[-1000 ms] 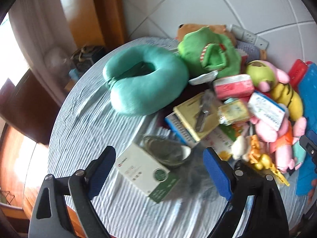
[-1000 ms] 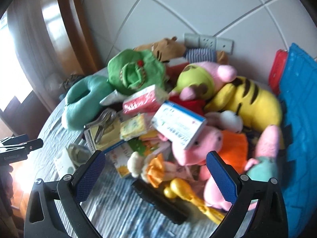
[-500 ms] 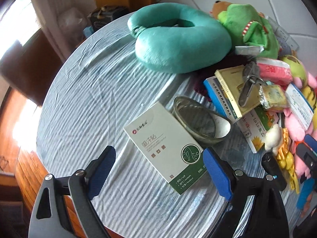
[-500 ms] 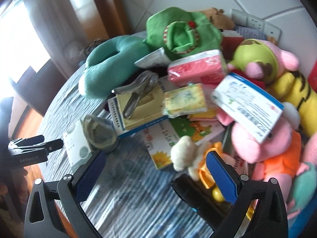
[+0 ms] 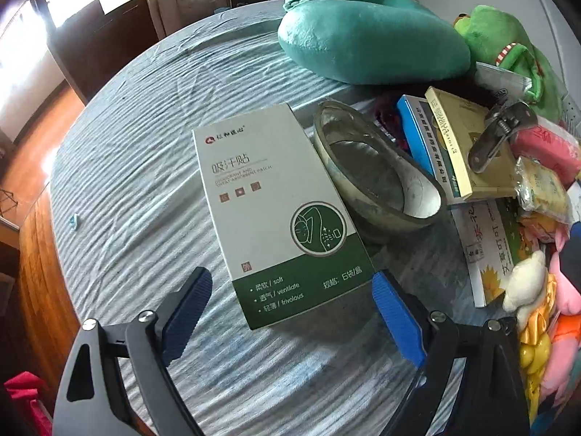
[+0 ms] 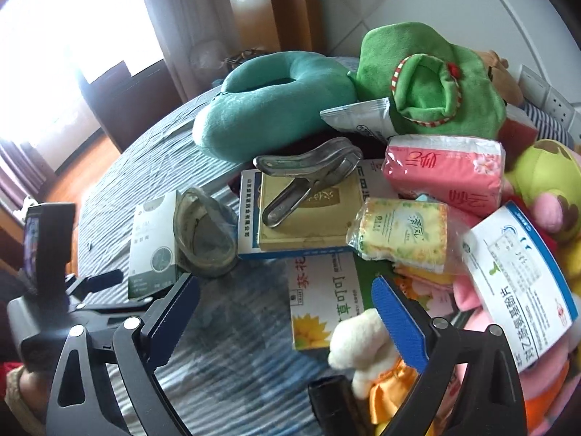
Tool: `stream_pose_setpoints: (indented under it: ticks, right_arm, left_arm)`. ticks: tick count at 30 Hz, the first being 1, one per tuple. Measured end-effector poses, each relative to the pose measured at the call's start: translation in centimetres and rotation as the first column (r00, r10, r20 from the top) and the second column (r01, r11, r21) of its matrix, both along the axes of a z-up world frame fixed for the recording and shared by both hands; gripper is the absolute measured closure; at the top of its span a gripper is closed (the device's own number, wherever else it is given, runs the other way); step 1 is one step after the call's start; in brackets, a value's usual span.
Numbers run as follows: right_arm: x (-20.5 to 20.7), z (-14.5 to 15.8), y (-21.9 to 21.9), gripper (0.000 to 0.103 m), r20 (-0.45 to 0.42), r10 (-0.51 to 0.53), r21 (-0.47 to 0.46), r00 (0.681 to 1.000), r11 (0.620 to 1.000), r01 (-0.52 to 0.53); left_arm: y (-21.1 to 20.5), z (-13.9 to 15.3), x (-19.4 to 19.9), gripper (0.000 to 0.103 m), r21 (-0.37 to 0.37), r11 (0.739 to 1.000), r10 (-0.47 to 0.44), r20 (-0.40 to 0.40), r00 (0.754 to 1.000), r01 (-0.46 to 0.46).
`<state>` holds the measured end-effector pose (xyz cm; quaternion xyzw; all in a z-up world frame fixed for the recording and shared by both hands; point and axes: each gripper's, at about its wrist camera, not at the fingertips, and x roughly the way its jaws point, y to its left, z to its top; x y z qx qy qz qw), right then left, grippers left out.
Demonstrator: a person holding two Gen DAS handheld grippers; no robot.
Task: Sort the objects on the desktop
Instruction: 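Reach left gripper toward the white-green patch box while right reaches the tape roll, then grasp the clear tape roll with right gripper while left grasps the patch box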
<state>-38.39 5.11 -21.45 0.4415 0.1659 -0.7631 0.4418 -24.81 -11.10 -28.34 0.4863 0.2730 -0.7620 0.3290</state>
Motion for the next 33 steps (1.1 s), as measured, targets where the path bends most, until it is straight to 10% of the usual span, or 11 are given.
stream_pose_setpoints:
  ticks: [5, 7, 9, 18, 25, 28, 30, 33]
  right_arm:
    - [-0.3, -0.8, -1.3, 0.009, 0.007, 0.05, 0.006, 0.999, 0.999, -0.05]
    - [-0.1, -1.0, -2.4, 0.02, 0.007, 0.073, 0.01, 0.997, 0.997, -0.073]
    - [0.3, -1.1, -3.9, 0.023, 0.01, 0.097, 0.009, 0.995, 0.995, -0.097]
    - [2.6, -4.0, -12.5, 0.014, -0.019, 0.212, 0.11, 0.977, 0.972, -0.208]
    - [3.7, -6.5, -16.1, 0.005, -0.1, 0.249, 0.237, 0.963, 0.946, -0.22]
    - [4.2, -6.5, -16.5, 0.019, -0.142, 0.265, 0.271, 0.954, 0.937, -0.22]
    - [4.4, -6.3, -16.5, 0.047, -0.13, 0.277, 0.265, 0.952, 0.935, -0.236]
    - [4.4, -6.1, -16.5, 0.046, -0.094, 0.288, 0.243, 0.953, 0.935, -0.259]
  left_arm:
    - [-2.6, 0.5, 0.3, 0.024, -0.05, 0.998, 0.026, -0.018, 1.0, -0.027]
    - [-4.4, 0.7, 1.0, 0.054, -0.056, 0.998, 0.036, 0.0, 0.999, -0.036]
    - [-6.8, 0.4, 1.9, 0.06, -0.029, 0.998, 0.056, 0.021, 0.998, -0.055]
    - [-12.5, 0.7, 4.1, 0.058, 0.01, 0.999, 0.035, 0.033, 0.999, -0.035]
    - [-14.8, 1.9, 3.8, 0.032, 0.066, 0.998, -0.001, 0.002, 1.0, 0.001]
    - [-15.7, 2.7, 3.1, 0.028, 0.074, 0.997, 0.032, -0.011, 0.999, -0.031]
    - [-16.8, 3.0, 2.6, 0.027, 0.079, 0.994, 0.081, -0.005, 0.997, -0.08]
    - [-18.8, 1.7, 1.8, 0.027, 0.106, 0.98, 0.165, 0.029, 0.986, -0.167]
